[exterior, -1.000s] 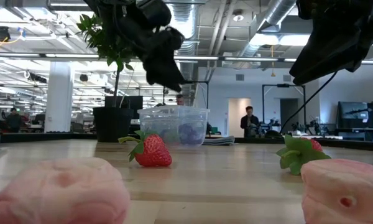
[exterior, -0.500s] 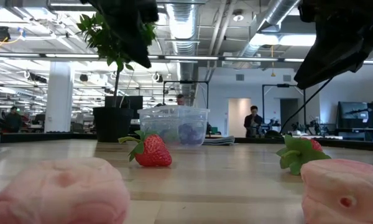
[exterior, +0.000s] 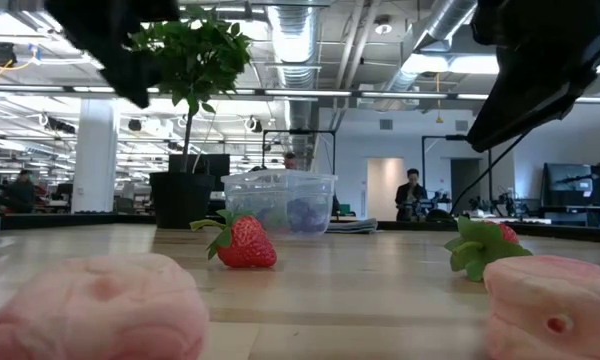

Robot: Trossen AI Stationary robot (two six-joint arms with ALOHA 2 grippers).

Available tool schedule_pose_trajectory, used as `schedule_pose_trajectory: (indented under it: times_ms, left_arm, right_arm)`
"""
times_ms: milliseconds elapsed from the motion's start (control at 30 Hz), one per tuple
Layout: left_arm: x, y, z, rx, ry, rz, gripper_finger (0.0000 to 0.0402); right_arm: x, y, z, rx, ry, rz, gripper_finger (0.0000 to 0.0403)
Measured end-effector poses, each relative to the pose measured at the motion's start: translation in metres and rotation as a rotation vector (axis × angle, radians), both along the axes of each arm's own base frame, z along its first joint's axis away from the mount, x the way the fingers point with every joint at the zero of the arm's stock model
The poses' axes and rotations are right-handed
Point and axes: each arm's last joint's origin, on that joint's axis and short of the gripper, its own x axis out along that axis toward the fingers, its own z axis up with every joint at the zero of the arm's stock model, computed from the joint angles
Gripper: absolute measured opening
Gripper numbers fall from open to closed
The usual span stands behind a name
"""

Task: Pick and placing Produce into tupperware
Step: Put the red cherry into the transparent bin

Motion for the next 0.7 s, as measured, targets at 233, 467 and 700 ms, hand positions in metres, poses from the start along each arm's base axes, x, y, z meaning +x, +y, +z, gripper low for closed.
schedule_pose_trajectory:
  times_ms: [233,467,700]
  left_arm:
    - [-0.016,-0.04,-0.018,-0.045,0.068,-0.062,0.0217]
    - [-0.02,-0.072,-0.03,-0.039,0.084,-0.11,0.0217]
    - [-0.016,-0.102,-0.059,-0.004,0.184,-0.196,0.0217]
  right_arm:
    - [0.006,-0.01,0.0,-0.016,0.034,0.017,0.0175]
    - [0.011,-0.018,0.0,-0.019,0.05,0.027,0.0175]
    - [0.015,-0.018,0.001,-0.014,0.025,0.036,0.0175]
